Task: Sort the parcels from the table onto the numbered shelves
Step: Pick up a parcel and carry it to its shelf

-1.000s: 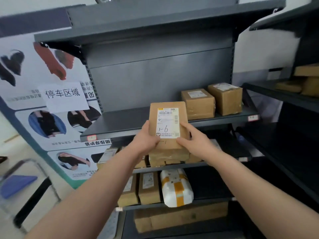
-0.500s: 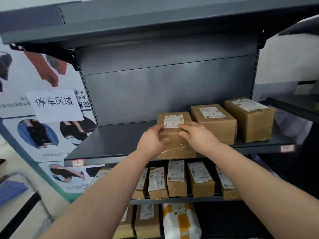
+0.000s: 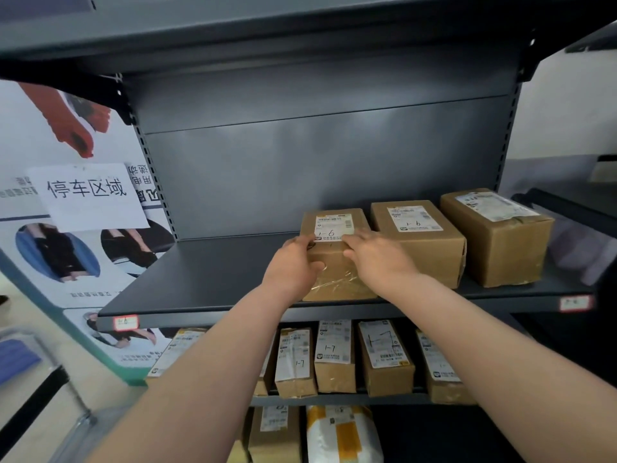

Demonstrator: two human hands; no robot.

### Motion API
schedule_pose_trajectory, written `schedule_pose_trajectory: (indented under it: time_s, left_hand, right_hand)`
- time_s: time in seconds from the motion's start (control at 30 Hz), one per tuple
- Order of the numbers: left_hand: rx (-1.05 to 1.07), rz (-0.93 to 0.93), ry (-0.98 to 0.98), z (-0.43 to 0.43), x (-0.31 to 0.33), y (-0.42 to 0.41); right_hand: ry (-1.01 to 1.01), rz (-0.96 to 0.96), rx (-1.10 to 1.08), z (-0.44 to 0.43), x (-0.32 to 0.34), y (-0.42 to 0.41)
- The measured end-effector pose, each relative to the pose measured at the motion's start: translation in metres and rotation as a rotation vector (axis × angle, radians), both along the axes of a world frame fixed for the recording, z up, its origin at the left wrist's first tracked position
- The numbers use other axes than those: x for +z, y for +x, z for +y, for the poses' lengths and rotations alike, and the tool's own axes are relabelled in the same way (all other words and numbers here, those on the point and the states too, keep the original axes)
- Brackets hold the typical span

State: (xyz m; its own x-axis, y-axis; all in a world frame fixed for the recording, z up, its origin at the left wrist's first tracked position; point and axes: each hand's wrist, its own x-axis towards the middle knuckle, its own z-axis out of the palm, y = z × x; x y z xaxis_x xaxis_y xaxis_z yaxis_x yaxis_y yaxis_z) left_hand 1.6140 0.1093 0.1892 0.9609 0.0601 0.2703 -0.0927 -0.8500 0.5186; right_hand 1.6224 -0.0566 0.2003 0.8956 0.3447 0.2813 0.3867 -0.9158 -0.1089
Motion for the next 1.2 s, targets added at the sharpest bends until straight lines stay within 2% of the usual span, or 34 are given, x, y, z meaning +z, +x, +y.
schedule_pose_trajectory:
  time_s: [0.33,0.43,0.63,0.77,0.9,1.03,1.2]
  left_hand:
    - [-0.062,0.063,0.019,0.0,-0.007,-0.021]
    - [-0.082,-0.004,-0.015,0.006,-0.016,-0.038]
    - [-0.06,0.031,-0.021,0.015,-0.044,-0.069]
    - [-0.104,0.089,0.067,0.012,-0.061,-0.097]
    - [-0.232,0.189,0.203,-0.007,-0.07,-0.129]
    - [-0.414,0.204,0.346,-0.038,-0.086,-0.164]
    - [-0.669,0.228,0.504,-0.095,-0.117,-0.24]
  right_hand:
    - [-0.026,0.063,-0.039,0.003,0.01,-0.012]
    - [0.025,-0.011,-0.05,0.002,0.006,-0.033]
    - [0.04,-0.085,-0.139,-0.004,-0.035,-0.088]
    - [0.004,-0.002,-0.208,-0.018,-0.068,-0.131]
    - [-0.004,0.103,-0.278,-0.032,-0.096,-0.183]
    - [-0.027,0.149,-0.328,-0.051,-0.112,-0.253]
    - [0.022,0.273,-0.504,-0.087,-0.139,-0.373]
